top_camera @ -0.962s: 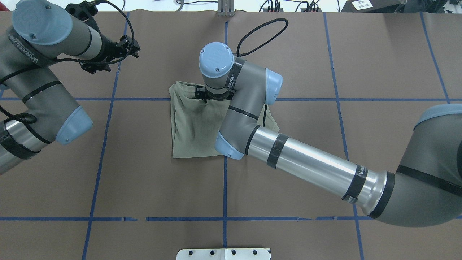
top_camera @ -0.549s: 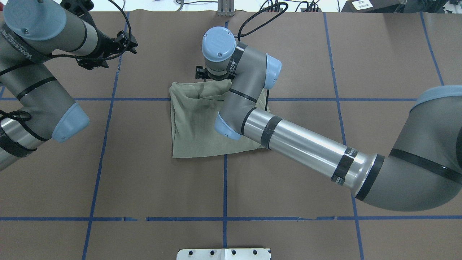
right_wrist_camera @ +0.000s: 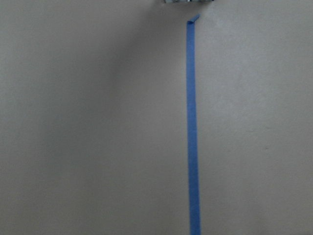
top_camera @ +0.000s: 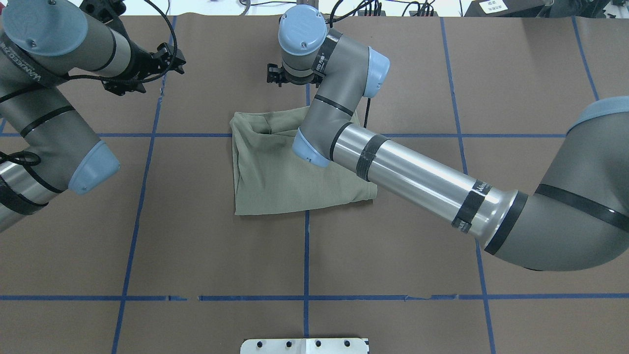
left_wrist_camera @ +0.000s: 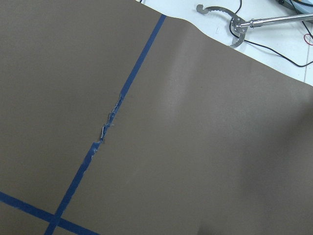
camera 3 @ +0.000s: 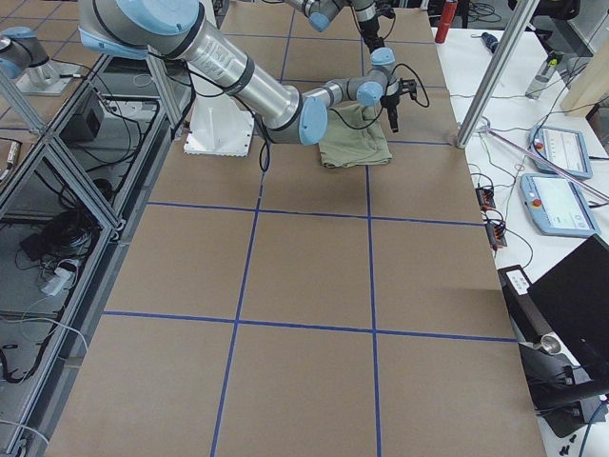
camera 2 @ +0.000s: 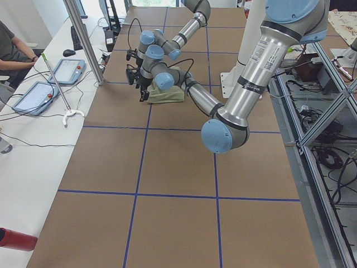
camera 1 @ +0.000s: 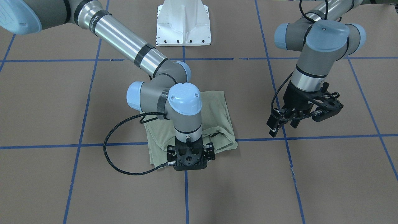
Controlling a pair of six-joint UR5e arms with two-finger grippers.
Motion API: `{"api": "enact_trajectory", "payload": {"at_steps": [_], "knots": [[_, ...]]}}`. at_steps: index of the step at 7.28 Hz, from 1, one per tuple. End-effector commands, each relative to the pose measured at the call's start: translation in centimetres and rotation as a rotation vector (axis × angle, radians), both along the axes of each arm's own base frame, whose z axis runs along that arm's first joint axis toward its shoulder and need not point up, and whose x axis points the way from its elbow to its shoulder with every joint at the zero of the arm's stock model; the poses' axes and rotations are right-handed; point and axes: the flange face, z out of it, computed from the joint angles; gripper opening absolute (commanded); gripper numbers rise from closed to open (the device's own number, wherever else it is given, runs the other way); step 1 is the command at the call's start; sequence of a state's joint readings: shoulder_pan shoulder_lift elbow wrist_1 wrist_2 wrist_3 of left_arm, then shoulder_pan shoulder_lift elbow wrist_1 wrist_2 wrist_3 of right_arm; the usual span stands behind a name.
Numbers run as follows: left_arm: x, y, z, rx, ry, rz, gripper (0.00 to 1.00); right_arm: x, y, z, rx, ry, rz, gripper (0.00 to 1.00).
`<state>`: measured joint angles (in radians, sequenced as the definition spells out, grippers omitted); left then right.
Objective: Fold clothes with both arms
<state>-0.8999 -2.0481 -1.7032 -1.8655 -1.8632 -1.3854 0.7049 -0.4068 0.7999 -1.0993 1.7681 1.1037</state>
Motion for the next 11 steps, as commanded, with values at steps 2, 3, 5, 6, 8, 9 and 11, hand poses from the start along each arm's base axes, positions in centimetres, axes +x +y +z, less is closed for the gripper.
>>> {"api": "enact_trajectory", "payload": {"at_steps": [2,3,5,6,8,9,11], "knots": [[-7.6,-1.6,4.5,0.121,-0.087,0.184,1.0,13.7,-0.8,3.1,-0.043,0.077,-0.13,1.0],[-12.6,-2.6,6.3,0.203,-0.143,0.26,1.0,18.8,-0.4,6.9,-0.076,0.033,-0.154,1.0],[-21.8,-2.3,12.4,0.314,-0.263,0.372,1.0,31.7,1.6,17.0,-0.064,0.027,-0.191,1.0],[-23.7,-1.5,14.8,0.348,-0.31,0.425,1.0,37.7,2.7,22.3,-0.045,0.042,-0.234,1.0],[-28.5,1.0,19.7,0.487,-0.448,0.599,1.0,48.2,5.4,30.8,0.025,0.079,-0.366,1.0],[-30.2,1.6,21.7,0.511,-0.486,0.658,1.0,52.8,8.1,36.3,0.053,0.122,-0.425,1.0],[-31.6,4.7,23.3,0.467,-0.422,0.622,1.0,60.1,12.4,42.9,0.052,0.13,-0.443,1.0]]}}
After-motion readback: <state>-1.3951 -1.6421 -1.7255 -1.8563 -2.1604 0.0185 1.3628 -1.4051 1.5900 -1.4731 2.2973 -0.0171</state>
